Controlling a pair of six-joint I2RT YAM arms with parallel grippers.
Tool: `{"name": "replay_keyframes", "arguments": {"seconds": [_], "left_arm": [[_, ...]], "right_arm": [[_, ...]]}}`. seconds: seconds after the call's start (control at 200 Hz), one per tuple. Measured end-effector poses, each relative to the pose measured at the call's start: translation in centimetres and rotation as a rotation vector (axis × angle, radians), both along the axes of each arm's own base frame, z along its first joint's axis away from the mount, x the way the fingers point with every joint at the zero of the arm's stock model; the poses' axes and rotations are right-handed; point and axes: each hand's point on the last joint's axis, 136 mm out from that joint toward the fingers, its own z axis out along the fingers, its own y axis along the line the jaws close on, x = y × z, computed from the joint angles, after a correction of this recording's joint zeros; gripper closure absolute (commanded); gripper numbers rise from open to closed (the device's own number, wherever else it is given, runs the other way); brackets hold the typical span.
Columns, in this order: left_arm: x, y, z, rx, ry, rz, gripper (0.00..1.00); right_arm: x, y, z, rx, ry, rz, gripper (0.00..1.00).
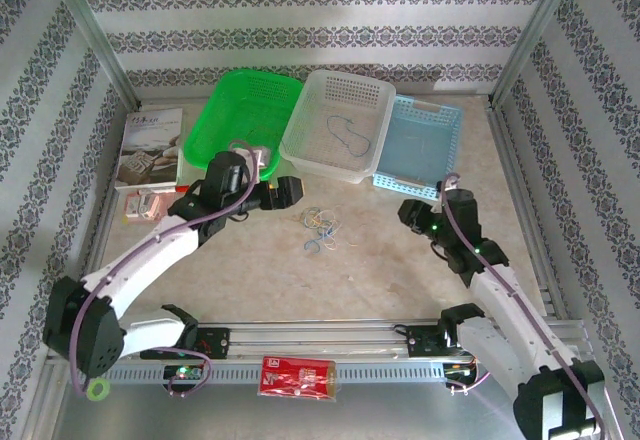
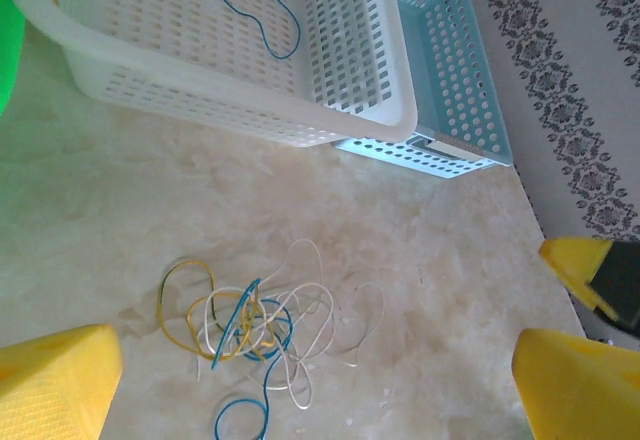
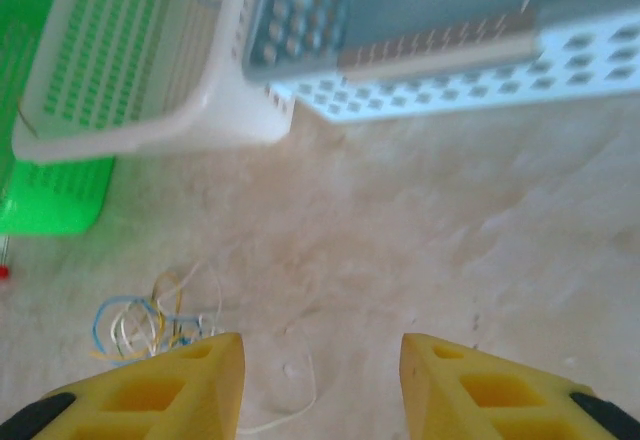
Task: Untangle the cables
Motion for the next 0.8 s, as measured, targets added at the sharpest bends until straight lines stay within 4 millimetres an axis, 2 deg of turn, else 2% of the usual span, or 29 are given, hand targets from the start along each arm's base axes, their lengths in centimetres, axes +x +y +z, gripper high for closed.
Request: {"name": "replay_keyframes", "arguments": {"seconds": [0.08,0.155,0.26,0.38,0.565,0.679,0.799], "left_arm": [[-0.8,0.1,-0.1,-0.014,-0.007,0.018,0.00],[-1.4,-0.2,-0.5,-0.019,-0.004,0.018,0.00],[-2.2,-1.4,-0.8,-0.023,-0.002,-0.003,0.00],[-2.8,-2.4,-1.3,-0.029,0.002,-0.020,0.00],[-3.2,-3.6,-2.9,-0.016,0.026,-0.039,0.00],[-3.4,-4.1,-3.3,-0.013,0.035,-0.044,0.00],[-3.4,-4.4,-3.2,-0.020,0.030,-0.045,0.00]], "right_arm": [[0.7,-0.9,1.5,-0.002,-0.025,-0.025,0.56],[1.2,-0.8,2.4,-0.006,-0.032,-0.012,0.57],[1.8,-0.1,2.1,-0.015,0.002,0.031,0.58],[1.8,1.8,-0.4,-0.057,0.088,0.114,0.59],[0.0,6.2,-5.6,-0.176,0.230,0.292,0.60],[-0.6,7.1,-8.1,-0.248,0.296,0.337,0.58],[-0.4,7.8,-9.5,-0.307,0.325,0.362,0.57]]}}
